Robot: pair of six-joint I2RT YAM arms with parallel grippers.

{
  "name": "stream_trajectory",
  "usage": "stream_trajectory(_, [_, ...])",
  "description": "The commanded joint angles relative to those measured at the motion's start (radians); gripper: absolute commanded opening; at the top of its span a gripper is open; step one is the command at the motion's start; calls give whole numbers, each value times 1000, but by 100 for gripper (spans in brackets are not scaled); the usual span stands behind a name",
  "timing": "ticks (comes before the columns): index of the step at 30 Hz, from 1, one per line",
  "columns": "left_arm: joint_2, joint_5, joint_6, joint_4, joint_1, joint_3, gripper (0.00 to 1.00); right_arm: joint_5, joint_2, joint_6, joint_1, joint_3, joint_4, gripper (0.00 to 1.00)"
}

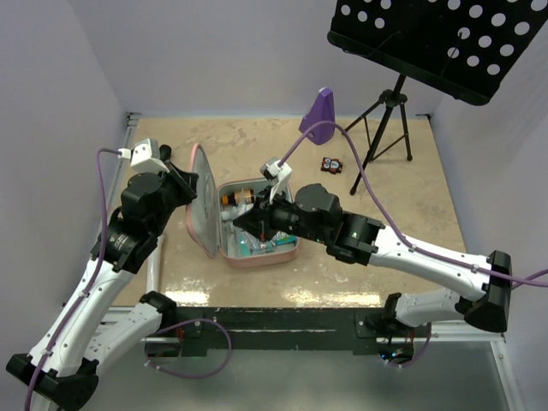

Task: Organize the medicine kit
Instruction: Place the medical item at the medicine box.

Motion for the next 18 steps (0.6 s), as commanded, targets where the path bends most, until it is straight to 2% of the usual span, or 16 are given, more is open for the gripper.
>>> stream_trajectory(1, [8,37,-7,42,2,42,0,1,54,3,-43,108,130,0])
stream_trajectory(10, [-1,42,2,34,4,49,0,-86,162,-36,-55,278,193,0])
stream_trajectory(18, [-10,45,3,23,2,60,0,-138,223,-67,-71,301,245,0])
